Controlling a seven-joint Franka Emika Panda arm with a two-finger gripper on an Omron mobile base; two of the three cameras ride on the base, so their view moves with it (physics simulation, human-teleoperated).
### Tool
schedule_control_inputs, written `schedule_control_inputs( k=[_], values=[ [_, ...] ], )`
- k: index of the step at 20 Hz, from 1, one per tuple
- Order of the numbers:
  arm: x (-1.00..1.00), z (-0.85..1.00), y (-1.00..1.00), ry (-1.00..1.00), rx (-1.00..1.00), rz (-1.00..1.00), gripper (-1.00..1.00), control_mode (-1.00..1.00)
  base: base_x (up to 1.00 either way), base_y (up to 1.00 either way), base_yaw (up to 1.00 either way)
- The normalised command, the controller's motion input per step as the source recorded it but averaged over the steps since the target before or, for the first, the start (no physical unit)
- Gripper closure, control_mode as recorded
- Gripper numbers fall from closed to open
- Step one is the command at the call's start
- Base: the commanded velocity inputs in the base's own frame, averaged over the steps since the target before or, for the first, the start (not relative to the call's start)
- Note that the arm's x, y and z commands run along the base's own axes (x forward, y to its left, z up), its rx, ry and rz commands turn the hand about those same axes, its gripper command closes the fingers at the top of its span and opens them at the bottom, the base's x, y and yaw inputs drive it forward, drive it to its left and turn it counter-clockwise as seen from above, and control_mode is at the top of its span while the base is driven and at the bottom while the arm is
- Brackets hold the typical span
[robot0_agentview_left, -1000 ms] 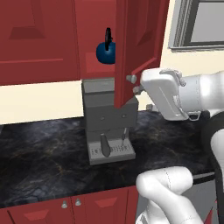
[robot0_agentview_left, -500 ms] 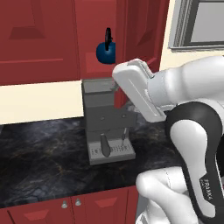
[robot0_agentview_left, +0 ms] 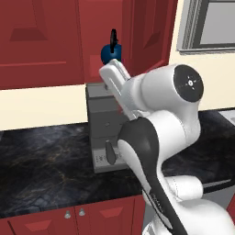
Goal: Open the cabinet, pick the kettle from the cabinet, and place it in the sink.
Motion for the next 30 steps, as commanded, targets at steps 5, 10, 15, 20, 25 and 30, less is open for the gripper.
schedule_control_inputs(
  k=[5, 10, 15, 20, 25, 30],
  values=[
    [0.21, -0.05, 0.24, 0.00, 0.17, -0.55, -1.00, -1.00, 0.00, 0.00, 0.00],
    [0.18, 0.00, 0.20, 0.00, 0.24, -0.48, -1.00, -1.00, 0.00, 0.00, 0.00],
    [0.21, 0.00, 0.10, -0.03, 0.12, -0.43, -1.00, -1.00, 0.00, 0.00, 0.00],
    [0.21, 0.00, 0.09, -0.15, 0.01, -0.40, -1.00, -1.00, 0.00, 0.00, 0.00],
    [0.24, 0.00, 0.00, -0.08, -0.01, -0.43, -1.00, -1.00, 0.00, 0.00, 0.00],
    [0.26, -0.07, 0.06, -0.03, 0.00, -0.38, -1.00, -1.00, 0.00, 0.00, 0.00]
  ],
)
